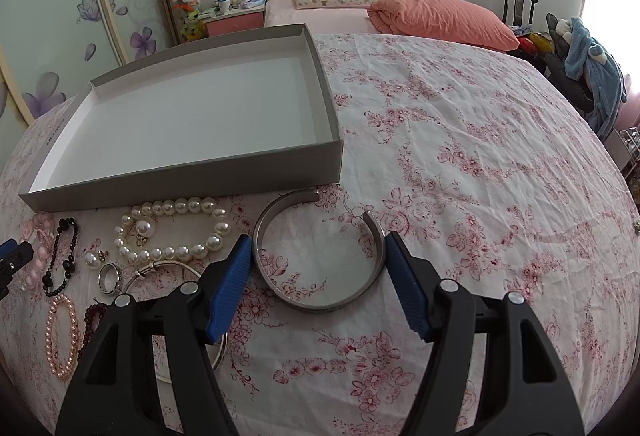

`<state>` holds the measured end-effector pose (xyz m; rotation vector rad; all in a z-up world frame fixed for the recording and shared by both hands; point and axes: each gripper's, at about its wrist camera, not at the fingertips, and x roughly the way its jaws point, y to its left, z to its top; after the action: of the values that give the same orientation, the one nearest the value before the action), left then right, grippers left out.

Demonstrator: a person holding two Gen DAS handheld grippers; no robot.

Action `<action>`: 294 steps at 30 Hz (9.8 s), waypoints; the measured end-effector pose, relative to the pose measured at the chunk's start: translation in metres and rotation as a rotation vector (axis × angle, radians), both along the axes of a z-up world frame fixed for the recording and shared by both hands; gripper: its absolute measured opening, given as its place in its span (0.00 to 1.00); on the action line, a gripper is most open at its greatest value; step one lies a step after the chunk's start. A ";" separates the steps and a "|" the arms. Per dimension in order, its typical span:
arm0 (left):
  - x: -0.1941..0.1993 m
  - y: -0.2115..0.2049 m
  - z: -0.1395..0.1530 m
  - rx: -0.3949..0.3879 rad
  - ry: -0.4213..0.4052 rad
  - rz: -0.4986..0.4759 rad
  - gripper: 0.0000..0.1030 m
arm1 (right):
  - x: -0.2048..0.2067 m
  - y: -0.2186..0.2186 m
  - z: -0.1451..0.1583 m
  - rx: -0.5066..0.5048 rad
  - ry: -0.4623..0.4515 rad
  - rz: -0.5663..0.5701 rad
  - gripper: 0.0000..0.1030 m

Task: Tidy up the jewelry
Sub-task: 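Grasp the pink beaded bracelet with the left tool while the right tool grasps the silver bangle, then carry both held pieces into the grey tray and open both tools, then grasp the black beaded bracelet with the left tool while the right tool grasps the pearl bracelet, then carry both bracelets into the grey tray and open both tools to release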

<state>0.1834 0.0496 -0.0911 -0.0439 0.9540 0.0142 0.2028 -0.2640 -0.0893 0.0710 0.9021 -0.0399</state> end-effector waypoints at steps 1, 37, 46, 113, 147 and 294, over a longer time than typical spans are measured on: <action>0.003 -0.001 0.000 0.009 0.001 -0.008 0.55 | 0.000 0.000 0.000 0.000 0.000 0.000 0.65; -0.031 -0.010 0.045 -0.045 -0.155 -0.097 0.22 | -0.026 -0.001 0.017 0.027 -0.071 0.028 0.65; -0.047 -0.023 0.072 -0.075 -0.230 -0.139 0.22 | -0.041 0.012 0.040 0.035 -0.163 0.086 0.65; 0.105 -0.026 0.087 -0.114 -0.289 -0.018 0.29 | 0.057 0.049 0.076 0.008 -0.367 0.203 0.78; -0.001 -0.059 0.016 -0.074 -0.082 -0.191 0.44 | 0.016 0.031 0.002 0.022 -0.022 0.221 0.23; 0.062 -0.066 0.115 -0.060 -0.421 -0.083 0.06 | 0.053 0.040 0.109 0.171 -0.463 0.218 0.10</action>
<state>0.2456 -0.0165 0.0238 -0.0599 0.5348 -0.0973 0.2561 -0.2237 0.0195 0.1345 0.4443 0.2492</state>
